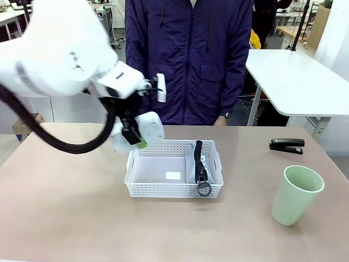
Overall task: Efficiently arrange items inside the basket to fit them all.
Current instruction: Pick up the Digital clock and place it inside the Organizing basket, then pick up the Stapler and place it inside the Organizing basket.
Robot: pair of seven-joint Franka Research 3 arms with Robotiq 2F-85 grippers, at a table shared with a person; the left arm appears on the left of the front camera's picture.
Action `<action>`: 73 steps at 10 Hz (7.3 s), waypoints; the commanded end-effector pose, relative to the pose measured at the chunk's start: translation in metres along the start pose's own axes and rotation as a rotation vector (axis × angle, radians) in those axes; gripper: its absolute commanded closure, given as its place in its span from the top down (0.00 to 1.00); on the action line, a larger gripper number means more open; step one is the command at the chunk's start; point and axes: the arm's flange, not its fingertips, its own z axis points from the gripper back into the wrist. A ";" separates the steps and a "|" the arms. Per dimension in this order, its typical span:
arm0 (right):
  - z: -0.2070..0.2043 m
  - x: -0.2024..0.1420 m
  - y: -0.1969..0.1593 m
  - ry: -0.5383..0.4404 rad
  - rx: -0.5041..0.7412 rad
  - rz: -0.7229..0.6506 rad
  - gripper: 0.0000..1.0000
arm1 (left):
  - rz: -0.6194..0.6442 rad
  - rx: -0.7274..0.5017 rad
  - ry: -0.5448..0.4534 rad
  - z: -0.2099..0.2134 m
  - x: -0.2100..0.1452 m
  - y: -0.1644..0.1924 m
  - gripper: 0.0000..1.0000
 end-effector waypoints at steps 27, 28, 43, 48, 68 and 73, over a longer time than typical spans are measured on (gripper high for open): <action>-0.001 0.001 0.001 -0.006 0.018 0.026 1.00 | 0.177 -0.011 0.144 -0.147 0.025 0.019 1.00; -0.001 0.001 0.001 -0.006 0.018 0.026 1.00 | 0.171 0.005 0.113 -0.120 0.026 0.013 1.00; -0.001 0.001 0.001 -0.006 0.018 0.026 1.00 | 1.235 -0.606 -0.954 0.065 -0.476 0.049 0.74; -0.001 0.001 0.001 -0.006 0.018 0.026 1.00 | 1.264 -0.620 -0.931 0.038 -0.486 0.046 0.74; -0.149 0.039 0.046 0.292 -0.682 0.499 1.00 | 1.264 -0.620 -0.931 0.038 -0.486 0.046 0.74; -0.251 0.064 0.030 0.571 -0.908 0.824 1.00 | 1.264 -0.620 -0.931 0.038 -0.486 0.046 0.74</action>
